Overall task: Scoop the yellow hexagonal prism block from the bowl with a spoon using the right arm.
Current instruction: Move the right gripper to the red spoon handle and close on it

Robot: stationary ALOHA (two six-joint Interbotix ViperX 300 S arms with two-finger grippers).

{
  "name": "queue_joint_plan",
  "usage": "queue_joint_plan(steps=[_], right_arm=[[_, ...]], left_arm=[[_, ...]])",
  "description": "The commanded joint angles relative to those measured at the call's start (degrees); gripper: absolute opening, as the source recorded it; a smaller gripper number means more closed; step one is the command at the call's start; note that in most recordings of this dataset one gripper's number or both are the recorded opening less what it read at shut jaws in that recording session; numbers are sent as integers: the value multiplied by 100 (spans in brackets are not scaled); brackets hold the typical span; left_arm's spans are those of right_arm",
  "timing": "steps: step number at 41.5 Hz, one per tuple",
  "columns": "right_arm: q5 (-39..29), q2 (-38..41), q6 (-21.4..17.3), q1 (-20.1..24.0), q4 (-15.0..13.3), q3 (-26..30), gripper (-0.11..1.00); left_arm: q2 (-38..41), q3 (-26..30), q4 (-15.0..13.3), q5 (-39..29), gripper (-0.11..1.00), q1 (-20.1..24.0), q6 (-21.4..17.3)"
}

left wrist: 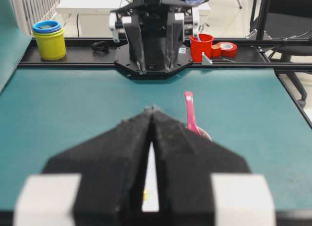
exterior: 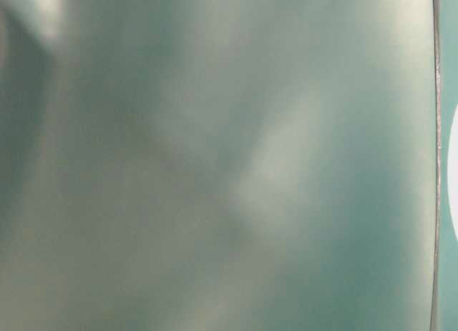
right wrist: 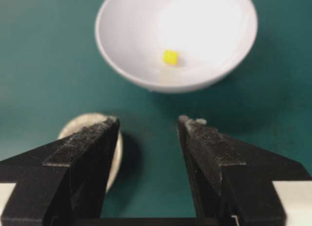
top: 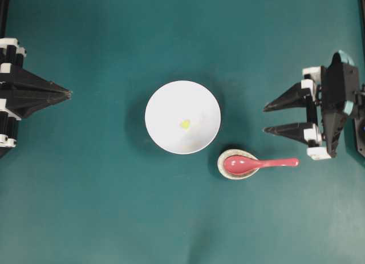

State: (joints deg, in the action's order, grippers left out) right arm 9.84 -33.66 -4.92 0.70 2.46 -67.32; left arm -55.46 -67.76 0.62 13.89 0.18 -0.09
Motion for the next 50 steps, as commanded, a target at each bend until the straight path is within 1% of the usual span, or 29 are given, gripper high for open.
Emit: queue_joint_plan(steps=[1, 11, 16, 22, 30, 37, 45, 50], right_arm=[[343, 97, -9, 105, -9, -62, 57], [1081, 475, -26, 483, 18, -387, 57], [1556, 791, -44, 703, 105, -536, 57], [2241, 1310, -44, 1002, 264, -633, 57], [2997, 2074, -44, 1336, 378, -650, 57], [3445, 2566, -44, 1441, 439, -686, 57], [3718, 2777, -44, 1477, 545, -861, 57], [3973, 2795, -44, 1600, 712, -1002, 57]], left_arm=[[62, 132, 18, 26, 1, 9, -9], [62, 132, 18, 35, 1, 9, -9], [53, 132, 26, 35, 1, 9, -18], [62, 132, 18, 26, 1, 9, -18], [62, 123, 26, 26, 1, 9, -18], [53, 123, 18, 35, 1, 9, -18], [62, 123, 18, 26, 1, 9, -18], [62, 123, 18, 26, 1, 9, -18]])
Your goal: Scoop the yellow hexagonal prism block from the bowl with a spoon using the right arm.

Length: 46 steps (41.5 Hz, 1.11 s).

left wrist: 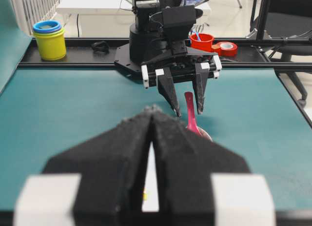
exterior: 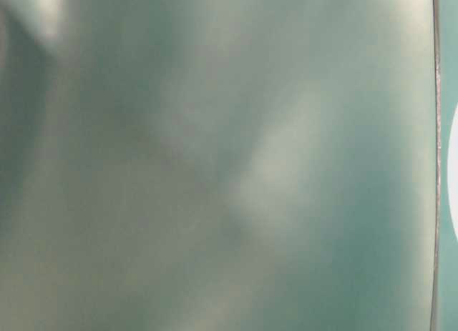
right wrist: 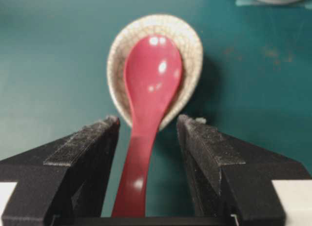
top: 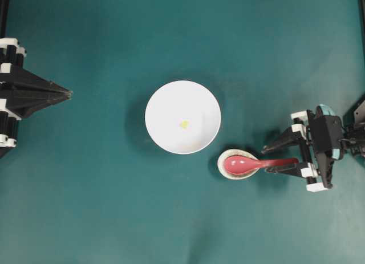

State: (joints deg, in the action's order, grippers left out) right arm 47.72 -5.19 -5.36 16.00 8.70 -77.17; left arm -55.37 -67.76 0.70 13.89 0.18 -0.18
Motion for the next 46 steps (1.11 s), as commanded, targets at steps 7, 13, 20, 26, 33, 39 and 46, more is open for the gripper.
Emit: queue_joint_plan(steps=[7, 13, 20, 26, 33, 39, 46], right_arm=[[299, -44, 0, 255, 290, -62, 57], [325, 9, 0, 360, 404, -44, 57], [352, 211, 0, 378, 510, -18, 57], [475, 396, 0, 396, 519, 35, 57], [492, 492, 0, 396, 527, 88, 57], [466, 492, 0, 396, 606, 88, 57], [457, 492, 0, 396, 721, 79, 56]], left_arm=[[53, 123, 9, 26, 1, 9, -9], [53, 123, 9, 26, 1, 9, -9], [53, 123, 9, 35, 1, 9, -9], [53, 114, 9, 35, 1, 9, -9], [79, 114, 9, 35, 1, 9, -9], [88, 114, 18, 26, 1, 9, -9], [79, 105, 9, 35, 1, 9, -9]])
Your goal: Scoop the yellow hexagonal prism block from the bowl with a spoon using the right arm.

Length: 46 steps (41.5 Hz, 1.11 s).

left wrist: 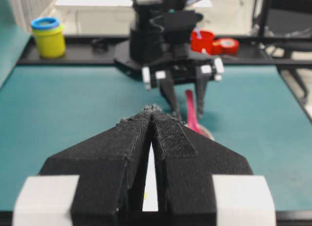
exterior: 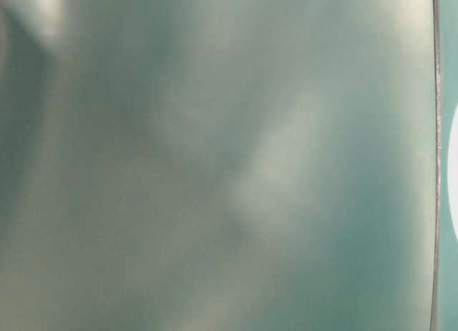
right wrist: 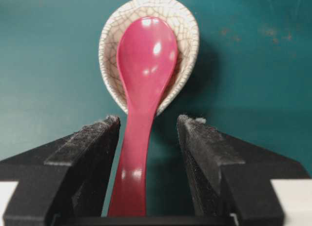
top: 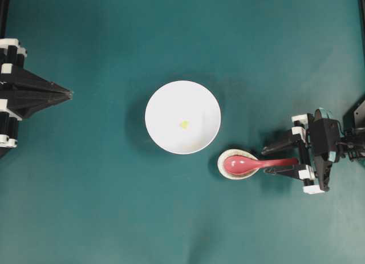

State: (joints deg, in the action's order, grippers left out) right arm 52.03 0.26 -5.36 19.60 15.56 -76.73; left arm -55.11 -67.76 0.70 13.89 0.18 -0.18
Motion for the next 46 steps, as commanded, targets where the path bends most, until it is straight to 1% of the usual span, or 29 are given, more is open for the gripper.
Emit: queue_joint_plan(steps=[1, 6, 10, 13, 15, 26, 38, 46], right_arm=[[18, -53, 0, 35, 44, 44, 56], [18, -53, 0, 35, 44, 44, 50], [0, -53, 0, 35, 44, 44, 39], [-9, -53, 0, 35, 44, 44, 26], [-9, -53, 0, 35, 44, 44, 22], [-97, -185, 0, 35, 35, 62, 22], [-721, -492, 0, 35, 35, 185, 20], [-1011, -598, 0, 35, 44, 264, 16]], left_arm=[[62, 114, 18, 26, 1, 9, -9], [53, 105, 18, 26, 1, 9, -9], [53, 105, 9, -18, 1, 9, -9], [53, 114, 18, -62, 1, 9, -9], [53, 105, 9, -88, 1, 9, -9], [53, 114, 18, -141, 1, 9, -9], [53, 105, 18, -141, 1, 9, -9], [53, 114, 18, -141, 1, 9, -9]])
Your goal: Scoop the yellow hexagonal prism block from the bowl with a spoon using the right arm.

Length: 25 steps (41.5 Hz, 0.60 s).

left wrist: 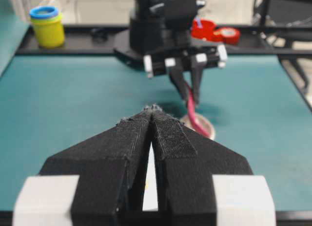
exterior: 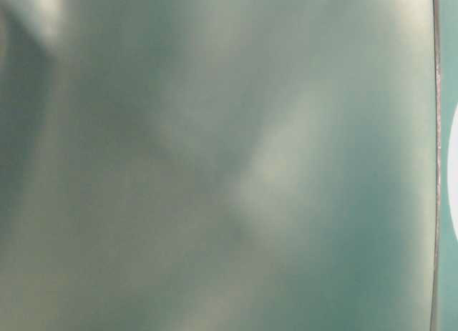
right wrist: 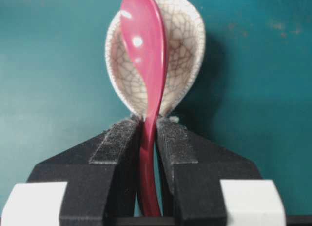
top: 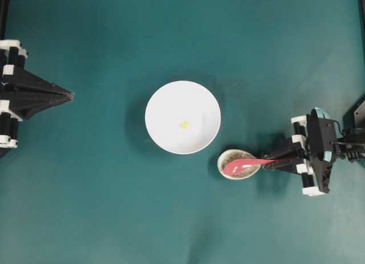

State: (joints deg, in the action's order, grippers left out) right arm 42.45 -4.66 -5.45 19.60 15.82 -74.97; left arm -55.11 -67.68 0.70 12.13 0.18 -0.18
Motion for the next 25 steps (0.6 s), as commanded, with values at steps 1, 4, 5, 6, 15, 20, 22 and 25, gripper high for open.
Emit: queue_joint_plan(steps=[1, 4, 5, 6, 15, 20, 22, 25], right_arm=[[-79, -105, 9, 35, 18, 97, 17], [-141, -105, 9, 35, 18, 114, 24], [-158, -105, 9, 35, 9, 123, 28], [-176, -105, 9, 35, 9, 132, 31], [-211, -114, 9, 35, 18, 149, 54], [-211, -105, 9, 35, 9, 149, 56], [-211, -105, 9, 35, 9, 149, 56], [-211, -105, 9, 35, 18, 149, 56]], left_arm=[[53, 97, 9, 35, 1, 9, -9], [53, 97, 18, 26, 1, 9, -9], [53, 97, 18, 26, 1, 9, -9], [53, 97, 9, 26, 1, 9, -9], [53, 105, 9, 9, 1, 9, -9], [53, 97, 18, 9, 1, 9, -9], [53, 105, 18, 9, 1, 9, -9], [53, 105, 9, 0, 1, 9, -9]])
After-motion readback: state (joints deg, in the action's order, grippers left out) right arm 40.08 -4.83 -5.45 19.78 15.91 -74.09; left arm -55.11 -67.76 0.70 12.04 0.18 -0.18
